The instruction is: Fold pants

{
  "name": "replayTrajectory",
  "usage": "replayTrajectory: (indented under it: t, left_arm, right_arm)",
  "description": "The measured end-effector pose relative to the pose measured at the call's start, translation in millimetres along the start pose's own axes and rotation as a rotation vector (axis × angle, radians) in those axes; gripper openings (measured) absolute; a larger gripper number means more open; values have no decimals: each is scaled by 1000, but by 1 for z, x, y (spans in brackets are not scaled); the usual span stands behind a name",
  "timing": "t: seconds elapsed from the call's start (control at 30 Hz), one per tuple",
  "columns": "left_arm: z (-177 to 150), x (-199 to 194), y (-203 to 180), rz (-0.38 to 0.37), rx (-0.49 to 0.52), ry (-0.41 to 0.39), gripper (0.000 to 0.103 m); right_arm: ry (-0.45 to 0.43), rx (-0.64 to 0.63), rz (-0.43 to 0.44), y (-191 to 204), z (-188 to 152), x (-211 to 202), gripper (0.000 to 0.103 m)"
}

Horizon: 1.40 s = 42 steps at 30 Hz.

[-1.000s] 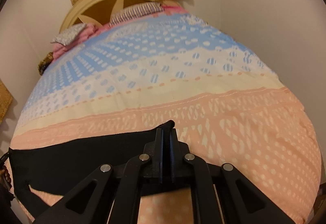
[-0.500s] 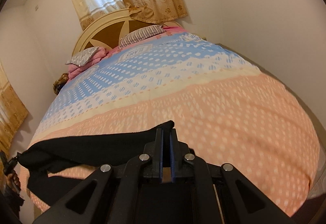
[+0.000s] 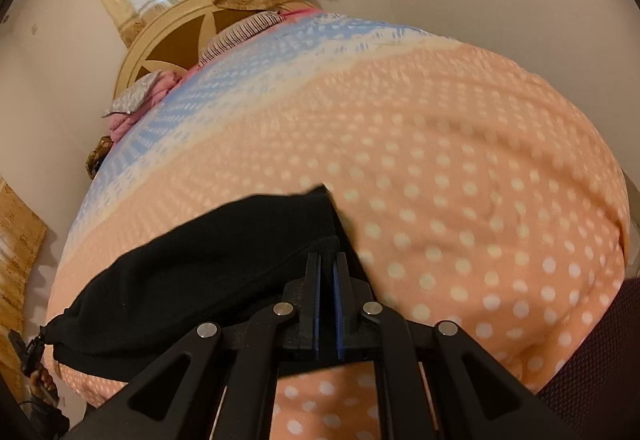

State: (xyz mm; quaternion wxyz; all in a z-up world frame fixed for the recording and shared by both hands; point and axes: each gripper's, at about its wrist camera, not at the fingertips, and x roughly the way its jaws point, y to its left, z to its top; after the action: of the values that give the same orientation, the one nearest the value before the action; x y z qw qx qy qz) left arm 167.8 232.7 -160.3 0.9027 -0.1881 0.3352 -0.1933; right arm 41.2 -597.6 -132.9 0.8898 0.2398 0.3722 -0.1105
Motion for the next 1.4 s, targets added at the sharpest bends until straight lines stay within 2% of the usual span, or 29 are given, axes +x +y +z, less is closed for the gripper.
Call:
replayTrajectory:
  t: [0.13,0.2,0.23,0.33,0.47,0.53,0.6,0.7,0.8,0.93,1.03,1.13,1.27,1.4]
  left_arm:
    - [-10,-4,-1,4,25,-3,15]
    - [-13,-8,-1,16,38,-4,20]
    - [-15,-10,0,26,45,-5,24]
    - [-18,-16,4,54,72,3,37]
    - [-30,-32,14,82,99,12,52]
    - [-35,-40,19,82,98,9,56]
    - [-37,-45,23,97,99,10,56]
    - [-37,-51,28,121,81,1,53]
    - [-34,-58,29,98,57,-23,53]
    - [-29,-77,25,88,53,-42,53]
    - [-30,-82,21,63,40,-32,53]
    - [-30,-71,18,31,18,-9,53]
    - [-19,-49,12,27,30,33,53]
    - [-1,-37,7,6,36,50,53]
  right_arm:
    - [28,-1,-14,-3,-10,-2,6]
    - [45,-6,-37,-4,-15,-5,9]
    - [34,-10,-57,-5,-18,-10,15]
    - [16,-16,-106,-10,-23,-23,40]
    - [-29,-19,-169,-5,-29,-50,41]
    - [-61,-79,-172,13,-30,-62,41]
    - [-80,-200,-139,55,-35,-68,41]
    - [-61,-369,-73,119,-47,-61,41]
    - [7,-567,59,203,-73,-37,41]
    - [71,-759,214,290,-119,-9,41]
    - [127,-856,284,332,-155,9,41]
    - [120,-1021,258,371,-193,27,41]
    - [137,-1075,283,388,-207,38,41]
    - [111,-1111,267,399,-208,41,41]
